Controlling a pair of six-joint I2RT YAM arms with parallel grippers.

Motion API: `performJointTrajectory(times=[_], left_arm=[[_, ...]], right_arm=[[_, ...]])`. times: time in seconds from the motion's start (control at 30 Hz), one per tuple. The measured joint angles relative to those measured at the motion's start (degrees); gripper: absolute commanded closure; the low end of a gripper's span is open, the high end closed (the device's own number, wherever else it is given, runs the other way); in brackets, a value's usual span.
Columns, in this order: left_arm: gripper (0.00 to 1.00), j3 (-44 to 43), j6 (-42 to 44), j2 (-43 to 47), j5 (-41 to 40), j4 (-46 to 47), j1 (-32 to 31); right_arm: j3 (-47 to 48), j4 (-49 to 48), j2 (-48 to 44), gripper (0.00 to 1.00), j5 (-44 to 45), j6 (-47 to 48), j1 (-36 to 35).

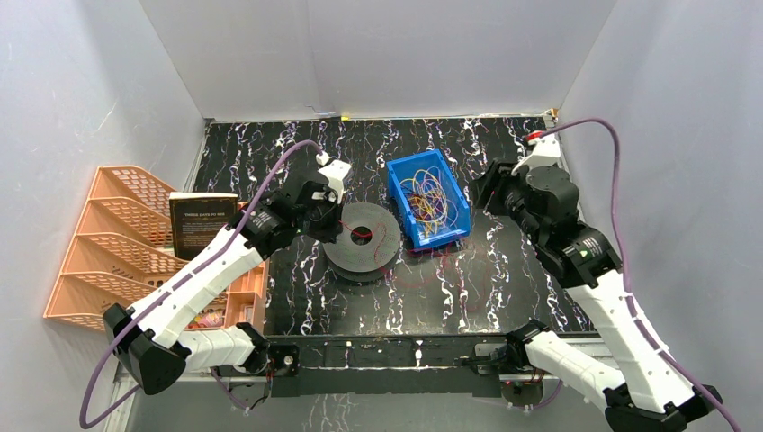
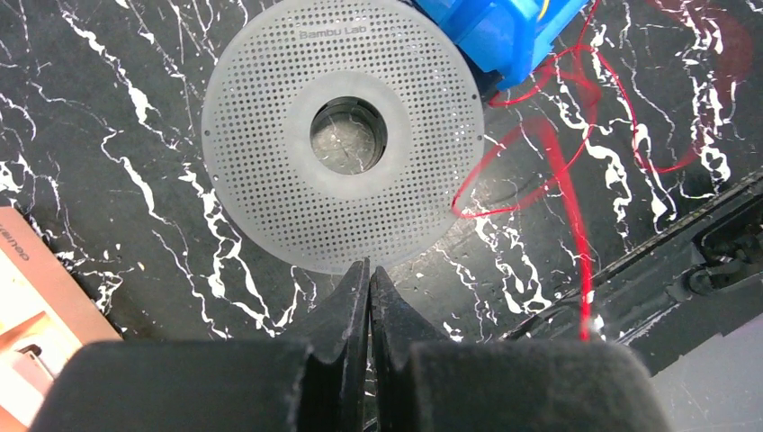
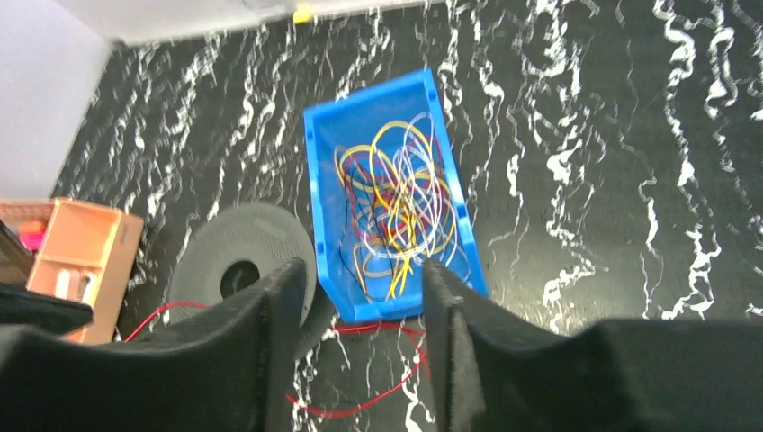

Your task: Wrap the cables

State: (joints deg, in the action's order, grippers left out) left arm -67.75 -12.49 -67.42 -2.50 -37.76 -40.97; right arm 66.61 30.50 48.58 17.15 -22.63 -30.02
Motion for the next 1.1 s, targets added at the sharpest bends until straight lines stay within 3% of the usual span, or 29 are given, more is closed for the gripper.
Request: performJointTrajectory(times=[0.13,0.47,0.67,0.97,1.1], left_arm=[[1.00,-0.5,0.3,0.1,1.9,0.0,0.0],[1.00,-1.4,0.5,0.0,7.5,0.0,0.0],[1.00,-1.6,0.6,-0.3,13.6,0.0,0.0],[1.00,-1.8,0.5,-1.3,23.2,0.0,0.0],[1.00,-1.8,0.5,-1.4,27.0,0.2,0.0]], right_arm=[[-2.8,0.5,0.2,0.20,-4.5,-0.2,0.0],[-5.8,-7.5,3.0,0.13,-36.6,3.2,-0.1],[-8.4,-14.6,5.6,0.13,-50.1,3.4,-1.7],[-8.8,-22.9,12.1,0.13,-55.6,6.2,-13.7],[-8.8,-23.5,15.3,0.19,-56.3,7.5,-15.9]])
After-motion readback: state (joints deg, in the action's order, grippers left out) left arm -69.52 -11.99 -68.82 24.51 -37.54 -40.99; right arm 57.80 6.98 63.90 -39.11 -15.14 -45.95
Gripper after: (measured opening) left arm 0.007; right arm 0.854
